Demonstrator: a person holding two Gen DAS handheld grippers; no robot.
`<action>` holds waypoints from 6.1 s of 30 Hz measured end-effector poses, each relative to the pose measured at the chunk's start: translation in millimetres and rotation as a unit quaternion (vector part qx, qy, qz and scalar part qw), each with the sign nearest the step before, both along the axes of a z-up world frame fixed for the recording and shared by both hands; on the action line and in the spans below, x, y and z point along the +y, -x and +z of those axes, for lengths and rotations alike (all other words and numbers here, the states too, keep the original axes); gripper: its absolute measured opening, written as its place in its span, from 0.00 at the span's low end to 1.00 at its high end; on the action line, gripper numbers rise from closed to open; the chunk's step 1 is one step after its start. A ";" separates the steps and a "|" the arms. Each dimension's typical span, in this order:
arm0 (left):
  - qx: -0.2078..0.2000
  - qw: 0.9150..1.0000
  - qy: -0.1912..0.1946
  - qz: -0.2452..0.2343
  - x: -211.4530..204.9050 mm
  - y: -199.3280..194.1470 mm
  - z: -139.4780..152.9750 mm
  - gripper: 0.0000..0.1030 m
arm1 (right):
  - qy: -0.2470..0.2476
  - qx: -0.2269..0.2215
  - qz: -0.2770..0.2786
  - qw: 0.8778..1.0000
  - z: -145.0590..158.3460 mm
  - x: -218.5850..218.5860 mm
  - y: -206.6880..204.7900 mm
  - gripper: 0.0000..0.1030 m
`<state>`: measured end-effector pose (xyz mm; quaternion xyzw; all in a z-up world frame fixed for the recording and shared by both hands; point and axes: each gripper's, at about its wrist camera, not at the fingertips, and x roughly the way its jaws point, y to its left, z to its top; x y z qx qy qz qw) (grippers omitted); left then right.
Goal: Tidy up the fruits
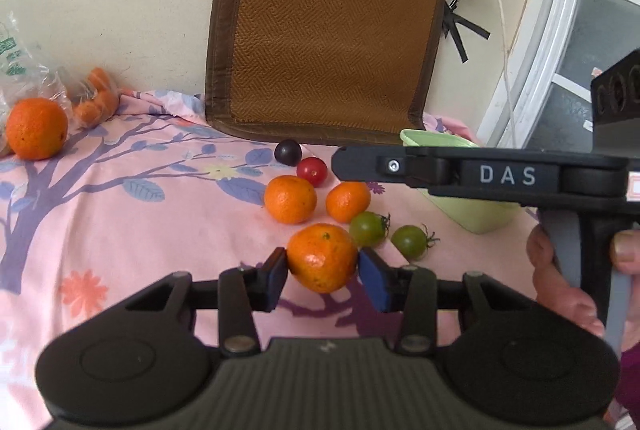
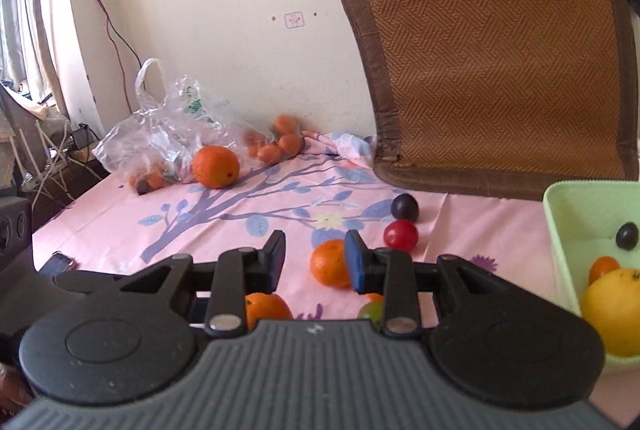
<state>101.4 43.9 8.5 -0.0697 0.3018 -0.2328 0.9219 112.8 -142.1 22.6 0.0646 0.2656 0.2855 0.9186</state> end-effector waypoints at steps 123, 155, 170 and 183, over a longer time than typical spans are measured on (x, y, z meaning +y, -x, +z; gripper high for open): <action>-0.115 0.972 -0.090 0.186 -31.8 78.5 3.2 1.00 | -0.033 -0.020 -0.171 0.984 -40.5 -72.9 104.6 0.38; 0.079 0.992 0.087 -0.049 -82.1 2.6 5.3 0.29 | 0.053 -0.037 -0.152 0.986 -27.0 -87.3 95.5 0.28; 0.032 0.994 -0.024 -0.097 -150.6 79.3 -9.4 0.33 | 0.073 -0.036 -0.237 0.968 -53.7 -123.3 163.3 0.30; 0.005 0.993 -0.067 -0.098 -163.8 96.1 -10.8 0.45 | 0.071 -0.046 -0.239 0.967 -56.5 -124.5 173.0 0.30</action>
